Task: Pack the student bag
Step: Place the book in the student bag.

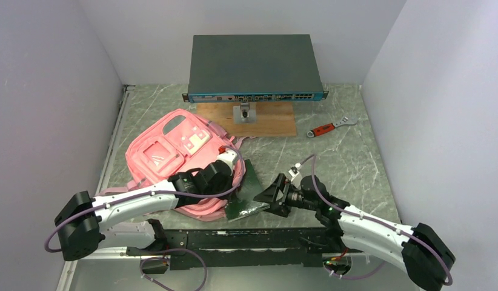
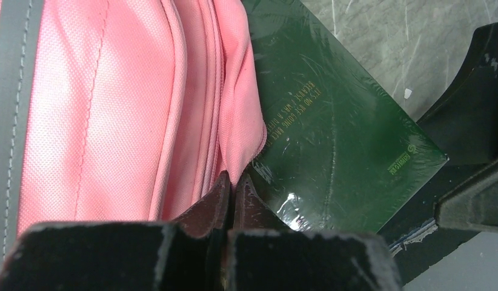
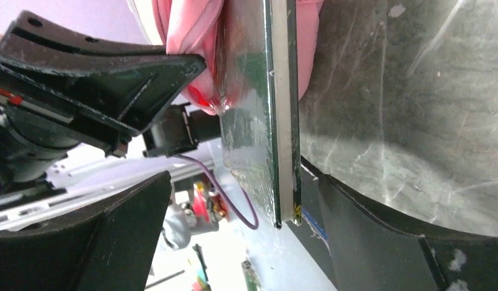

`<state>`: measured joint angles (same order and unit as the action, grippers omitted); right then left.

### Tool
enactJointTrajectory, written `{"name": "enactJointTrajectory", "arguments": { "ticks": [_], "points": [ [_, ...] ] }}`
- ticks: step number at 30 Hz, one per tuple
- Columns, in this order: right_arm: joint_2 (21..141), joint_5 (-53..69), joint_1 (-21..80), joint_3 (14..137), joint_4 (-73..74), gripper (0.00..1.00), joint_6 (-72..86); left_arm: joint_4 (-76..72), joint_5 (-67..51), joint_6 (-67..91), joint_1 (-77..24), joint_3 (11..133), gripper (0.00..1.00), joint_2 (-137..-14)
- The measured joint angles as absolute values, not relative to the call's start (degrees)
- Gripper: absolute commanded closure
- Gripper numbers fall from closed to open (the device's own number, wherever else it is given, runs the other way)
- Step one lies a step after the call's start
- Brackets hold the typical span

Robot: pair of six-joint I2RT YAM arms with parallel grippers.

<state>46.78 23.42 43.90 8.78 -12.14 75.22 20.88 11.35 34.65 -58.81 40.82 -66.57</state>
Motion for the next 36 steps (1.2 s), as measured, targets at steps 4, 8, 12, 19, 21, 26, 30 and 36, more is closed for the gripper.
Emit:
{"name": "enactJointTrajectory", "arguments": {
  "ticks": [4,8,12,19,21,26,30,36],
  "points": [
    [46.63,15.68,48.18,6.48,-16.69,0.22,82.54,21.08,11.4,34.5,-58.81,40.82,1.0,-66.13],
    [51.24,10.68,52.31,5.98,-21.15,0.29,87.18,21.26,11.4,34.52,-58.81,40.82,1.0,-65.69],
    [55.31,5.72,57.69,6.44,-23.29,0.38,90.52,21.3,11.4,34.57,-58.81,40.82,1.0,-65.23],
    [56.64,-2.37,62.28,7.84,-24.51,0.55,94.19,21.71,11.4,34.57,-58.81,40.84,1.0,-64.73],
    [57.41,-4.4,63.33,8.73,-24.6,0.69,94.7,21.87,11.42,34.57,-58.81,40.84,1.0,-64.16],
    [60.82,-6.37,64.01,9.26,-27.33,0.99,96.44,24.49,12.36,33.69,-58.81,42.68,1.0,-62.78],
    [57.49,-7.42,63.9,8.58,-29.36,1.0,95.85,29.78,15.07,30.81,-58.81,47.11,1.0,-60.9],
    [45.56,-1.67,56.14,8.38,-17.3,1.0,85.58,35.88,21.85,21.98,-58.81,57.04,1.0,-54.81]
  ]
}}
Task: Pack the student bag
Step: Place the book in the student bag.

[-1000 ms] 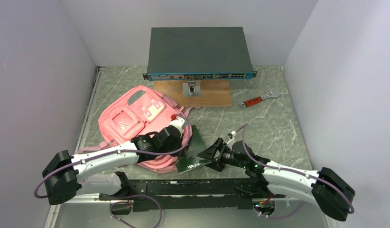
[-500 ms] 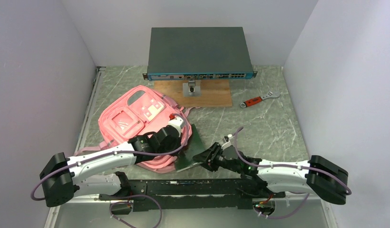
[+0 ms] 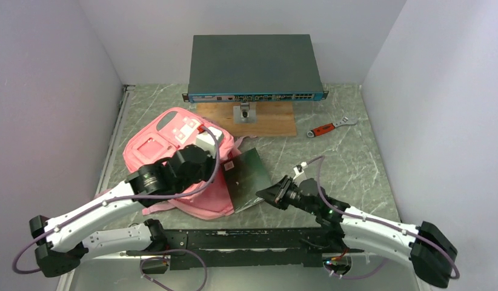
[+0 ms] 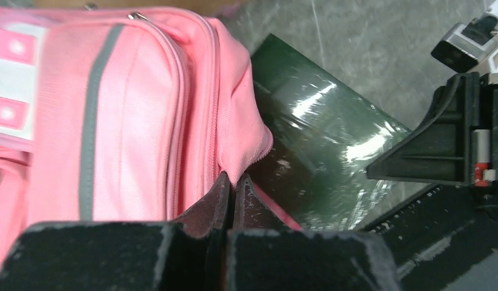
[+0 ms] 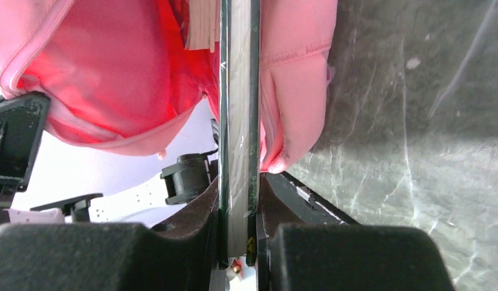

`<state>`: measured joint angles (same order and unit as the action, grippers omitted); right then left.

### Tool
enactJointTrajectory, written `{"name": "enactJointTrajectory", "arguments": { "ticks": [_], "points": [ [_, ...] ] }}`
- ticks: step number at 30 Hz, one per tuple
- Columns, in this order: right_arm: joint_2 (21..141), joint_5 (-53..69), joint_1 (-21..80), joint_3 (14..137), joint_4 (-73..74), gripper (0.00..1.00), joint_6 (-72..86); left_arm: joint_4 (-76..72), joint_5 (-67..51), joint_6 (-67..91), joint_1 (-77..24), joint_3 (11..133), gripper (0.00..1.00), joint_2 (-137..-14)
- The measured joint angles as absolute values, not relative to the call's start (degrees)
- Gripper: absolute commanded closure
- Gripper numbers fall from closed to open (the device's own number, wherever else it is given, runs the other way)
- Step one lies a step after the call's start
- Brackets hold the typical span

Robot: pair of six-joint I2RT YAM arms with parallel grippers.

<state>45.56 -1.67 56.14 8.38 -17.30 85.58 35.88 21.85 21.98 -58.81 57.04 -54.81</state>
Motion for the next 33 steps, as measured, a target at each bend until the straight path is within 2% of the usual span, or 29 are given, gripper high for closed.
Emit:
{"name": "enactJointTrajectory", "arguments": {
  "ticks": [4,7,14,19,25,29,33],
  "points": [
    [42.33,10.87,46.13,9.89,-13.32,1.0,79.99,37.12,25.61,16.53,-58.81,58.89,1.0,-51.4],
    [46.3,21.34,40.47,12.05,-14.63,1.0,77.82,38.22,27.05,13.15,-58.81,60.03,1.0,-51.09],
    [61.49,39.03,40.1,17.89,-24.91,1.0,79.59,39.03,28.18,9.67,-58.81,61.04,1.0,-50.96],
    [71.37,43.51,40.25,24.8,-33.93,1.0,81.34,39.77,27.51,9.34,-58.81,61.1,1.0,-50.06],
    [90.37,44.93,41.71,36.53,-46.54,1.0,85.32,40.84,26.52,8.36,-58.81,62.54,1.0,-50.11],
    [103.63,42.83,44.29,45.69,-51.35,1.0,86.48,42.22,26.09,8.14,-58.81,63.7,1.0,-50.22],
    [111.0,36.64,46.92,51.29,-52.8,1.0,84.62,42.85,25.36,8.14,-58.78,63.77,1.0,-50.17]
  ]
}}
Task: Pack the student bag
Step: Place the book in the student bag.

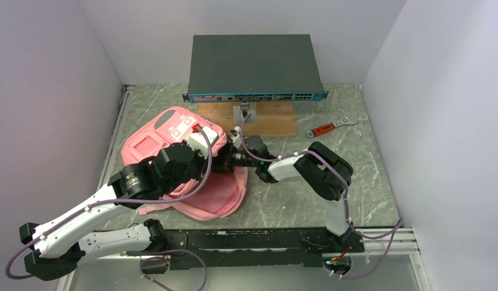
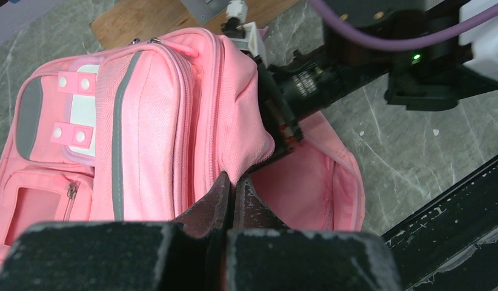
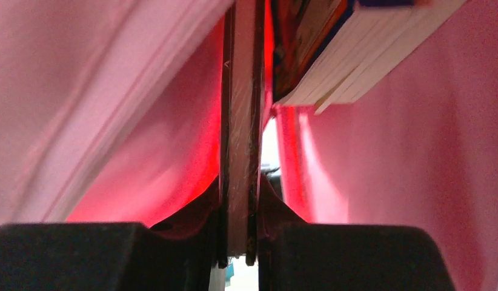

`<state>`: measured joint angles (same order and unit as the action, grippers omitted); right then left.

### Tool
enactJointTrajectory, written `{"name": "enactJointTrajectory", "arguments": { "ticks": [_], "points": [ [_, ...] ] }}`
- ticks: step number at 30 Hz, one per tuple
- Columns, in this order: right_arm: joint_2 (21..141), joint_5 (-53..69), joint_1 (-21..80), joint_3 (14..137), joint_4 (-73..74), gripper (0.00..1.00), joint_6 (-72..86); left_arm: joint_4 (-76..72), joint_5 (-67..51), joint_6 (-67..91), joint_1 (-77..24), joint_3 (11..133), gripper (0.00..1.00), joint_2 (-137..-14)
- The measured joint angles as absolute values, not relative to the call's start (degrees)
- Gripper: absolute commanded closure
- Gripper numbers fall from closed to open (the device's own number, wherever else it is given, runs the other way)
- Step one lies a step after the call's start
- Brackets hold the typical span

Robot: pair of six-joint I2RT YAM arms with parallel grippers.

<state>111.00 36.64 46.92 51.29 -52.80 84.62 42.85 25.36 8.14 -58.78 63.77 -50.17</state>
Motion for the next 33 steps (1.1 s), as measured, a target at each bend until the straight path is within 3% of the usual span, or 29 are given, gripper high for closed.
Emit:
{"name": "enactJointTrajectory", "arguments": {
  "ticks": [4,7,9,14,17,21,28,31,33],
  "points": [
    [115.46,31.24,48.29,55.99,-50.65,0.99,80.6,42.96,25.12,8.21,-58.78,63.77,1.0,-49.93],
    [117.54,28.84,48.27,59.24,-48.42,0.67,78.19,42.94,25.08,8.25,-58.78,63.57,1.0,-49.52],
    [117.27,26.87,48.27,59.44,-47.16,0.55,76.64,42.94,25.06,8.47,-58.78,63.44,1.0,-49.15],
    [114.08,24.36,48.4,56.4,-43.13,0.33,73.65,42.59,24.53,8.75,-58.78,62.08,1.0,-48.16],
    [111.2,23.7,48.58,53.8,-41.6,0.27,72.97,42.61,23.83,8.84,-58.81,61.82,1.0,-48.16],
    [107.66,22.96,49.19,50.37,-40.05,0.31,73.01,42.63,23.77,8.84,-58.81,61.8,1.0,-48.14],
    [106.83,23.09,49.95,49.19,-40.38,0.78,72.38,42.74,23.77,8.84,-58.81,61.78,1.0,-47.81],
    [107.83,23.53,50.02,50.92,-39.42,0.87,70.46,42.74,23.64,8.88,-58.81,61.6,1.0,-47.44],
    [109.84,23.75,50.04,53.69,-38.59,0.87,69.17,42.74,23.59,8.91,-58.81,61.54,1.0,-47.37]
  ]
}}
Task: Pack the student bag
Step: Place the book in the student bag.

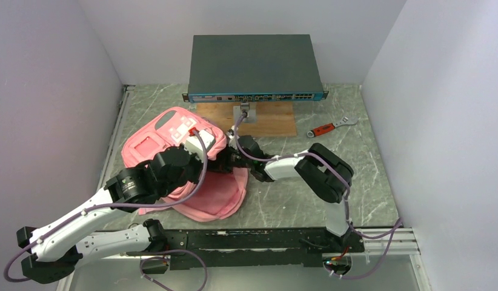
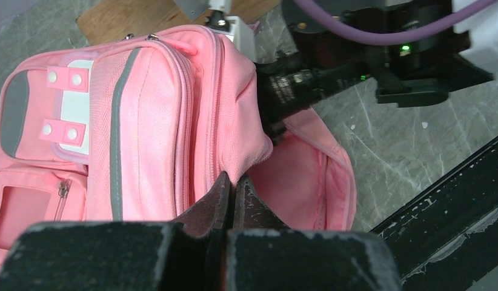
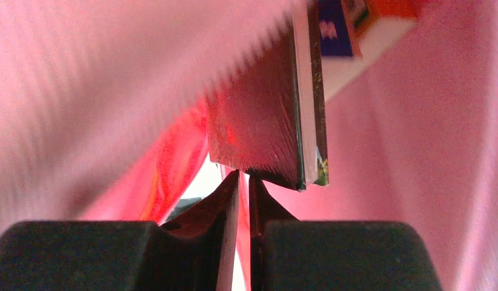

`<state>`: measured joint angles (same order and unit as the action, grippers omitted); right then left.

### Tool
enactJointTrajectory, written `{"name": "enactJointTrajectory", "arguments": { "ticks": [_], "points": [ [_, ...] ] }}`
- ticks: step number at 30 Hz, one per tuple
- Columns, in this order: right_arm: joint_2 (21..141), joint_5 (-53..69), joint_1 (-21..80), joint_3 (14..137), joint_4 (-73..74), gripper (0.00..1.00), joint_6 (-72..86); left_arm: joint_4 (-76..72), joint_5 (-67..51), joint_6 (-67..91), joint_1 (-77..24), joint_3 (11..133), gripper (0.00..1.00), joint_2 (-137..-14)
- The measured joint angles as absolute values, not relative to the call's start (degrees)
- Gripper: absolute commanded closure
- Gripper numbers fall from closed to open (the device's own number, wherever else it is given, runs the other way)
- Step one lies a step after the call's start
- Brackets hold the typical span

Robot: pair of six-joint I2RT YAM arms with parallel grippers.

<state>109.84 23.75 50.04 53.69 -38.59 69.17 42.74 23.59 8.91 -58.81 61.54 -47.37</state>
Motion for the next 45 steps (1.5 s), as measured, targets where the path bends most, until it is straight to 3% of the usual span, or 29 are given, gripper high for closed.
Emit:
{"name": "enactJointTrajectory", "arguments": {
  "ticks": [4,10,14,20,30,38,45],
  "points": [
    [114.98,23.83,50.22,61.76,-36.25,0.83,66.83,42.61,23.22,9.3,-58.81,61.06,1.0,-47.33],
    [118.04,20.53,50.46,69.6,-31.73,0.66,63.96,41.6,23.44,9.72,-58.76,60.99,1.0,-47.33],
    [117.93,20.18,50.26,69.25,-31.48,0.5,63.42,41.43,23.88,9.8,-58.7,60.95,1.0,-47.33],
    [108.47,21.69,49.82,59.07,-26.06,0.37,56.97,40.97,23.86,10.28,-58.74,59.11,1.0,-46.87],
    [79.81,17.93,44.99,49.78,-10.59,0.37,36.99,41.5,24.99,11.97,-58.74,58.19,1.0,-45.17],
    [77.34,16.86,39.9,47.55,-7.46,0.39,33.12,41.71,26.3,15.9,-58.85,58.22,1.0,-45.98],
    [70.39,16.12,42.3,40.36,-4.73,0.39,33.36,40.47,21.1,18.98,-58.78,64.1,1.0,-59.29]
  ]
}}
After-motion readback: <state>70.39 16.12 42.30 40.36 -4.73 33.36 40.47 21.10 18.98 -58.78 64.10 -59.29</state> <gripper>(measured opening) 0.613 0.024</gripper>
